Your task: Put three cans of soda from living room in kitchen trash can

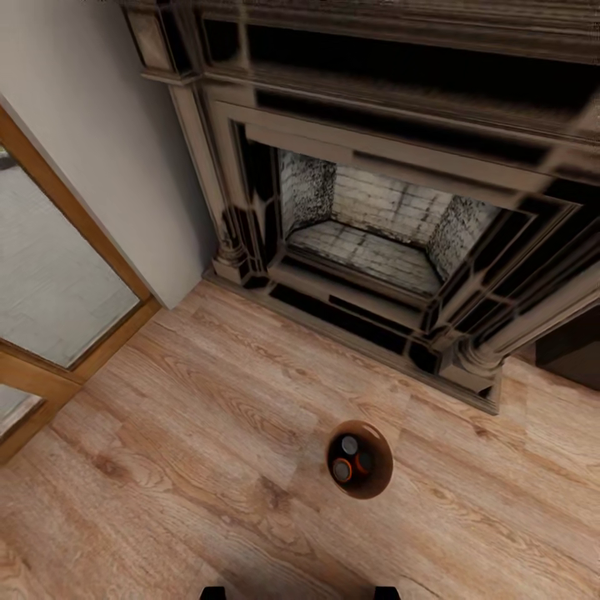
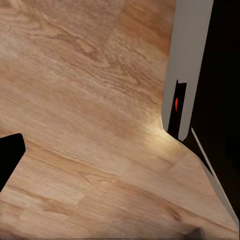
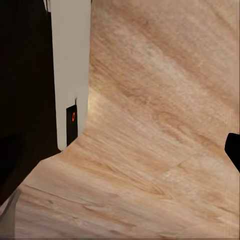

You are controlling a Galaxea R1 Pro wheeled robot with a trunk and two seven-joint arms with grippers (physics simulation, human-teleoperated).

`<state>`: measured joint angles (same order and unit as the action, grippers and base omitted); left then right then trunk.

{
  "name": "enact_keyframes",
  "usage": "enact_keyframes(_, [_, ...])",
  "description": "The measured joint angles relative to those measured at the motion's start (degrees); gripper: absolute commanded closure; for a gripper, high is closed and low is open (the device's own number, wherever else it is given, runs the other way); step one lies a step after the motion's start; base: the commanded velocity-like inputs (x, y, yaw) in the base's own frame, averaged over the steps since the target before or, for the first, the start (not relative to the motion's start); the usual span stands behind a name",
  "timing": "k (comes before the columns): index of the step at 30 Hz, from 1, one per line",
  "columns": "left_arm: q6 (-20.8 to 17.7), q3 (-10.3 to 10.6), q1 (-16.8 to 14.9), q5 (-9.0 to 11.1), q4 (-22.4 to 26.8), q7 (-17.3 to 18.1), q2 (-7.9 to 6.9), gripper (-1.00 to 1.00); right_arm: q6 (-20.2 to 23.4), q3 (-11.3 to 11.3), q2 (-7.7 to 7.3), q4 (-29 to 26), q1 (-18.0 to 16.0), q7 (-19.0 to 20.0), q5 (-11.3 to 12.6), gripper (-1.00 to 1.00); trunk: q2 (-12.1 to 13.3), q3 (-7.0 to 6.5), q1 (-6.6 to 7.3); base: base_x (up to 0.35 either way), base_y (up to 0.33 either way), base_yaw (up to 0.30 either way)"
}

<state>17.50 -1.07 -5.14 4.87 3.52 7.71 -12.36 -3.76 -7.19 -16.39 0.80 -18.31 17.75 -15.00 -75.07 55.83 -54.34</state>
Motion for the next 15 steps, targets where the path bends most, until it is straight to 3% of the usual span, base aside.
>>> enact_keyframes(15, [2.98,0.15,3.87,-0.07,-0.03,0.02,0.12,-1.0,-4.25,-0.05,0.44,1.52,2.24,-0.09,0.16,-1.0,6.02,-2.69,3.29,0.0,0.0,0.0])
